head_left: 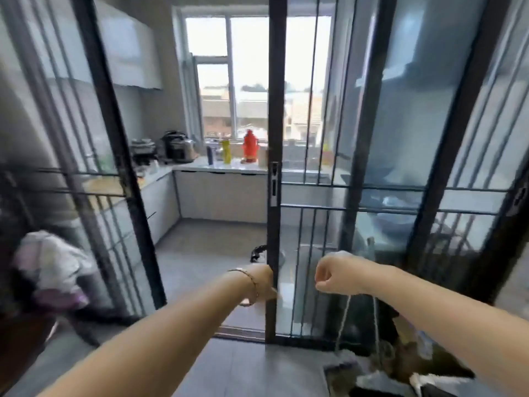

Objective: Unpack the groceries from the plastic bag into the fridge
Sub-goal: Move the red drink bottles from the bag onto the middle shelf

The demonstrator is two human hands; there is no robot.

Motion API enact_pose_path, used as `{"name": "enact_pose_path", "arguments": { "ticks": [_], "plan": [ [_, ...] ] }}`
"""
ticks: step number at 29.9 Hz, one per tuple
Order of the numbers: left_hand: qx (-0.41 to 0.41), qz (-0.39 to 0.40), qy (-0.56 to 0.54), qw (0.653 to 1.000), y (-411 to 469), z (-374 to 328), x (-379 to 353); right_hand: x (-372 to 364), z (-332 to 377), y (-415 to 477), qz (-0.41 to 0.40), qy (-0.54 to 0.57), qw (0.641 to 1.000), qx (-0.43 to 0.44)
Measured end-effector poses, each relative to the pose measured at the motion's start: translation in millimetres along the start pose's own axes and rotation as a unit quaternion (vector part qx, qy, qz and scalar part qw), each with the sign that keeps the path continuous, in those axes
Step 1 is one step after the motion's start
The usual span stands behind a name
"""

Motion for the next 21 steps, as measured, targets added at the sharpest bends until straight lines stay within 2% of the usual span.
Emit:
{"name": "enact_pose_path", "arguments": {
  "ticks": [5,7,10,16,21],
  "plan": [
    [0.17,-0.008,-0.05,0.984,-79,226,-44,-80,194,88,0.058,-0.06,0.985,0.149],
    [0.24,-0.004,-0.065,0.969,-127,324,-66,-116,284,115,0.075,-0.074,0.975,0.196],
    [0.329,0.0,-0.096,0.94,-198,433,-98,-162,398,137,0.127,-0.104,0.951,0.262],
    [0.471,0.002,-0.159,0.868,-339,595,-145,-236,612,159,0.199,-0.133,0.892,0.384],
    [0.568,-0.012,-0.206,0.797,-430,703,-178,-278,756,177,0.228,-0.156,0.841,0.466]
  ]
}}
Point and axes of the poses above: each hand's wrist, its own y-axis towards the middle knuckle, its own x-axis out of the back of the hand, z = x × y, the point moved 4 cm from there along y, towards the middle knuckle, and after that the axes turned 12 degrees about x, right-handed, at the moved point
